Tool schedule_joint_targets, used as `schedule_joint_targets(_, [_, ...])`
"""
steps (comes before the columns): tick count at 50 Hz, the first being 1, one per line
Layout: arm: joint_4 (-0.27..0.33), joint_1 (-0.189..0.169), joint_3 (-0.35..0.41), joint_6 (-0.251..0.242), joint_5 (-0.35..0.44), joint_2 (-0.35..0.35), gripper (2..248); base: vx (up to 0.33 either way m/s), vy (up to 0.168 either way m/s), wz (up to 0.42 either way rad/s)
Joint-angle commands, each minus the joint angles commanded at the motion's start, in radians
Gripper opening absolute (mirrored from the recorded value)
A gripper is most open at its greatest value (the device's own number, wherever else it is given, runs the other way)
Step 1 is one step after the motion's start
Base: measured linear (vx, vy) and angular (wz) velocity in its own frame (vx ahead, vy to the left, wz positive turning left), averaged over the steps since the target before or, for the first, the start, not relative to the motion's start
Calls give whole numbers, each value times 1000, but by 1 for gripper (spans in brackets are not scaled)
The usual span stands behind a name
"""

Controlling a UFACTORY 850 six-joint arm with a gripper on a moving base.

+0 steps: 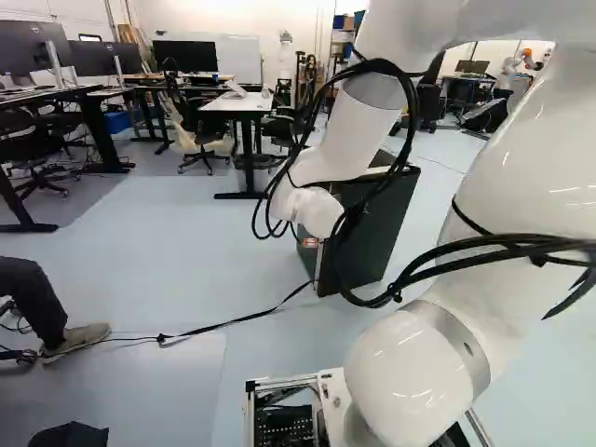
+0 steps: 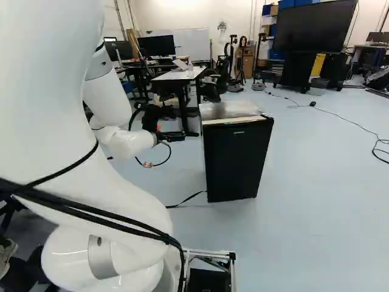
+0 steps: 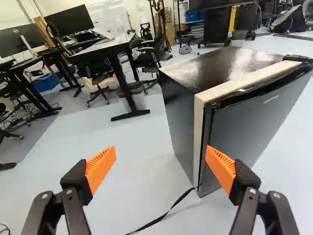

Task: Open the fridge door

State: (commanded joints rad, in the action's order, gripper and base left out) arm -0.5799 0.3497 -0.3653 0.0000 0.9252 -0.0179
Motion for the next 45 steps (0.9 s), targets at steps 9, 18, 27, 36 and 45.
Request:
schedule_joint_targets(9, [-71, 27, -19, 0, 23, -27, 247, 0, 0, 0])
schedule_joint_targets(18, [-139, 45, -38, 0, 45, -67, 247, 0, 0, 0])
schedule_joint_targets(27, [-208, 52, -54, 0, 68, -107, 247, 0, 0, 0])
schedule_joint_targets(36, [-277, 54, -67, 0, 90, -144, 247, 0, 0, 0])
schedule_joint_targets(45, [-347, 52, -81, 0, 113, -182, 247, 0, 0, 0])
